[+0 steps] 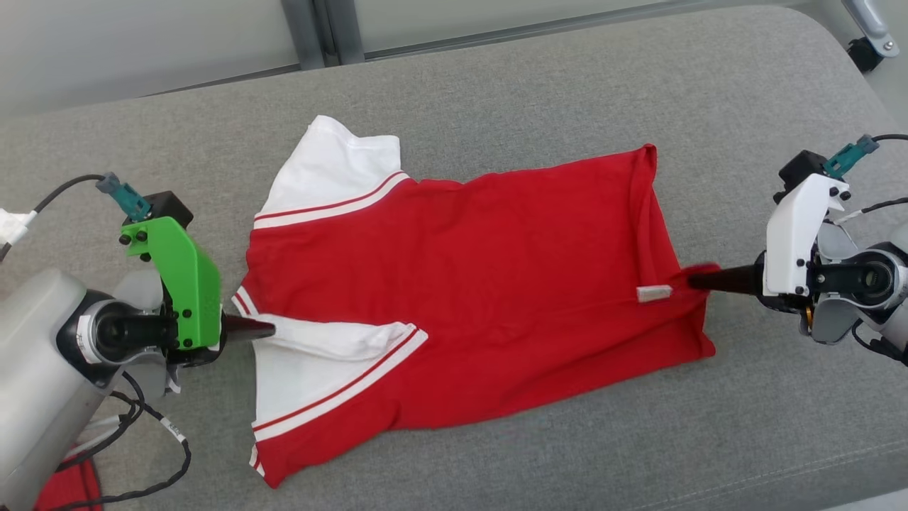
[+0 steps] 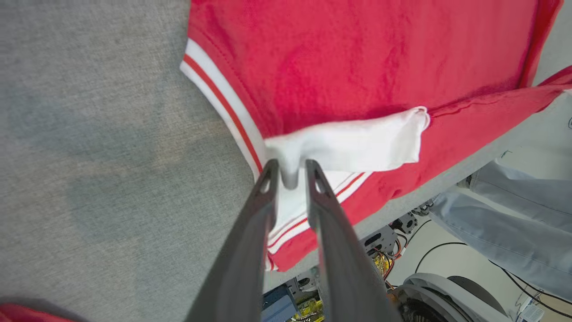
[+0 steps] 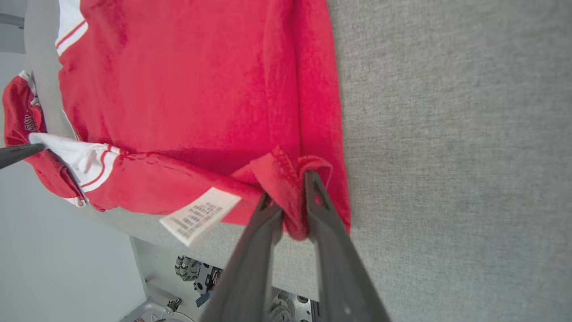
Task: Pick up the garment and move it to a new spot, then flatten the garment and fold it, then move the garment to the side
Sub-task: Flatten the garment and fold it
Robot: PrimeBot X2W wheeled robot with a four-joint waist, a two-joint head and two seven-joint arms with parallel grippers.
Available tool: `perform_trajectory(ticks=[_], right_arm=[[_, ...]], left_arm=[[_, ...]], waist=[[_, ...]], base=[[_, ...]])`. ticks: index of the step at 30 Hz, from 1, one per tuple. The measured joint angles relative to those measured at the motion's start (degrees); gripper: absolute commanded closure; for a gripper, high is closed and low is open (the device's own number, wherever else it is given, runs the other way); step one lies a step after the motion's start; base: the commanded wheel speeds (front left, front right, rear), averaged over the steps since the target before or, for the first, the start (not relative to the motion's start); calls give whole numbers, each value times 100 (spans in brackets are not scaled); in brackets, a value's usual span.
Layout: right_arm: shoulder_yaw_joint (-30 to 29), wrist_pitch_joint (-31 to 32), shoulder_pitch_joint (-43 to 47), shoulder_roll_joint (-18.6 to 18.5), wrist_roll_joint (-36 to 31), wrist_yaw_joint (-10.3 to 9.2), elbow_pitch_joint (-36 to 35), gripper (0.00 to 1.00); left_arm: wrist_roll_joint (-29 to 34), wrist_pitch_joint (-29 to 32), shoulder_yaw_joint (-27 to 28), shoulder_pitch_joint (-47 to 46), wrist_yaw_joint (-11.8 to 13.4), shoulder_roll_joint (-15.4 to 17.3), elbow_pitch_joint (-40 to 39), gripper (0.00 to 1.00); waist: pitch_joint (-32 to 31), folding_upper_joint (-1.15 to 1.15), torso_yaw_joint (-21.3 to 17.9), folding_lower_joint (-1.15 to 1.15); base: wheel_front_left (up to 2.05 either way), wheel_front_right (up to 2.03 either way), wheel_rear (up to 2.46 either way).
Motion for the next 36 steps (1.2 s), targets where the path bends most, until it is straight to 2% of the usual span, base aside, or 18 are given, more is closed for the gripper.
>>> perform_trajectory(ticks=[5,7,9,12,14,17,20,21,25,28,31,34,36], right_arm=[[-155,-890,12,-32,-167,-3,322,0],[-364,-1481,24,-25,-167,-3,258,0],[-514,-2236,98,-32,-345,-2,54,0],[-643,-3273,407,-136,-644,-2,-289,0],[-748,-3967,617,-188,-833,-2,-478,0],[-881,-4908,978,-279,-1072,-1,-524,0],[-1263,-5247,1355,-269,-1348,-2,-455,0],[-1518,-5252,1447,-221,-1502,-2,-463,0],[-3252,-5277,2175,143,-2726,-1,-706,0],[-4245,-5275,3284,644,-3724,-2,-1020,0],[-5066,-5276,4216,1087,-4455,-2,-1426,0],[-5537,-5276,5041,1506,-5002,-1,-1705,0],[-5737,-5276,5397,1689,-5253,-2,-1805,0]], left_arm=[[256,-524,24,-25,-492,-115,172,0],[511,-1002,76,-25,-701,-138,131,0],[694,-1526,148,13,-800,-120,65,0],[1129,-2466,246,249,-806,-58,-158,0],[1463,-3121,300,454,-670,31,-333,0],[1860,-4162,454,887,-291,127,-677,0],[2242,-5177,645,1343,222,213,-1112,0],[2306,-5413,691,1477,378,238,-1229,0],[2498,-6343,949,2117,996,303,-1801,0],[2651,-6597,1230,2615,1369,275,-2153,0],[2892,-6649,1650,3155,1594,82,-2416,0],[3394,-6660,2201,3735,1641,-325,-2655,0],[3680,-6663,2424,4159,1557,-576,-2683,0]], waist=[[-151,0,91,0],[-255,0,132,0],[-372,0,172,0],[-546,0,220,0],[-656,0,245,0],[-822,0,272,0],[-977,0,289,0],[-1014,0,292,0],[-1143,0,305,0],[-1198,0,329,0],[-1219,0,376,0],[-1224,0,426,0],[-1214,0,452,0]], base=[[0,0,0],[0,0,0],[0,0,0],[0,0,0],[0,0,0],[0,0,0],[0,0,0],[0,0,0],[0,0,0],[0,0,0],[0,0,0],[0,0,0],[0,0,0]])
